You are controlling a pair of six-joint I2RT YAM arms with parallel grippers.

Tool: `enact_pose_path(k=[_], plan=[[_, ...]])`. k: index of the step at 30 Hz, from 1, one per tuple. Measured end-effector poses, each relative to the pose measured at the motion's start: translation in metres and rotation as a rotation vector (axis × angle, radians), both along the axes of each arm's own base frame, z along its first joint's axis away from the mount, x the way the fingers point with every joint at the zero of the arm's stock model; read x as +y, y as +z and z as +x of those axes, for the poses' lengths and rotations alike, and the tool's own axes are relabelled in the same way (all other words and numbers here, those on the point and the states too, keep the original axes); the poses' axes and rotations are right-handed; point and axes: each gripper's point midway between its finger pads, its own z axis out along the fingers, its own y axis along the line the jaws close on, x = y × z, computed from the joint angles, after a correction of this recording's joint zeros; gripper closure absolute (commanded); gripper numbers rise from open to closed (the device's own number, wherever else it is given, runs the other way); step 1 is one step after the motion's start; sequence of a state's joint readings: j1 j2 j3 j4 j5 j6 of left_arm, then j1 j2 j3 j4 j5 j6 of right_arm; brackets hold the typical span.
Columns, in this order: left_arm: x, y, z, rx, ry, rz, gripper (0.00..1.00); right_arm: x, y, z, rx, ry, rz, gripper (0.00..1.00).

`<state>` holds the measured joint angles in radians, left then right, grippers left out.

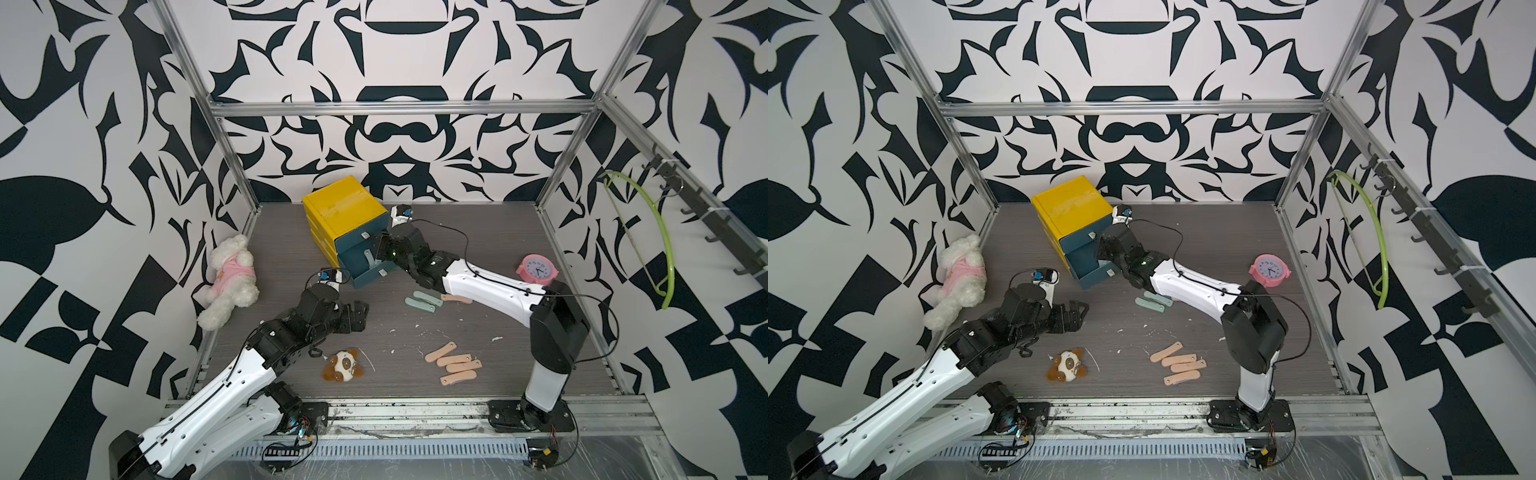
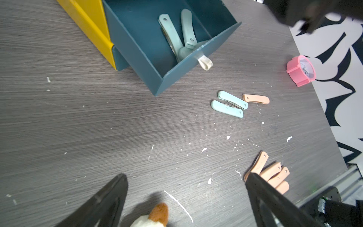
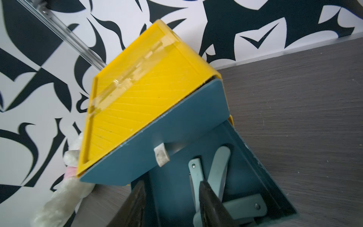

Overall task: Place the fruit knives into the drawer by color
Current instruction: Place the fruit knife in the drawer, then pick up the fruit knife from the center of the board.

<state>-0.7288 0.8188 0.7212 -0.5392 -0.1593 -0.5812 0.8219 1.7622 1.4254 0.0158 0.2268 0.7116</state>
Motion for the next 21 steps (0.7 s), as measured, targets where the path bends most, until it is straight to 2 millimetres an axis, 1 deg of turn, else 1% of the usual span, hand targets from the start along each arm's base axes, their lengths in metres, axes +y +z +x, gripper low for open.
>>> enact_pose_path(k=[3, 5, 7, 9, 11, 13, 15, 17, 21], plan=[[-0.011, 0.003, 0.003, 0.017, -0.045, 0.003, 0.01, -0.022, 0.016, -0.015, 0.041, 0.022, 0.041, 0.51], [-0.023, 0.004, 0.005, 0.032, -0.082, 0.004, 0.00, -0.051, 0.017, -0.023, 0.075, 0.007, 0.062, 0.51], [-0.036, 0.005, 0.006, 0.041, -0.125, 0.014, 0.02, -0.085, 0.007, -0.029, 0.119, -0.034, 0.061, 0.51], [-0.054, 0.006, 0.006, 0.048, -0.183, 0.030, 0.04, -0.118, -0.008, -0.038, 0.162, -0.084, 0.041, 0.51], [-0.077, 0.006, 0.004, 0.054, -0.251, 0.047, 0.07, -0.151, -0.025, -0.050, 0.211, -0.141, 0.014, 0.51], [-0.099, 0.005, 0.003, 0.064, -0.315, 0.060, 0.09, -0.175, -0.037, -0.067, 0.244, -0.174, -0.011, 0.51], [-0.121, -0.002, 0.005, 0.088, -0.372, 0.078, 0.11, -0.197, -0.041, -0.084, 0.258, -0.202, -0.025, 0.51], [-0.142, -0.015, 0.009, 0.121, -0.426, 0.096, 0.12, -0.215, -0.038, -0.098, 0.250, -0.230, -0.022, 0.51], [-0.174, -0.043, 0.018, 0.176, -0.497, 0.131, 0.13, -0.244, -0.032, -0.120, 0.217, -0.282, -0.010, 0.50]])
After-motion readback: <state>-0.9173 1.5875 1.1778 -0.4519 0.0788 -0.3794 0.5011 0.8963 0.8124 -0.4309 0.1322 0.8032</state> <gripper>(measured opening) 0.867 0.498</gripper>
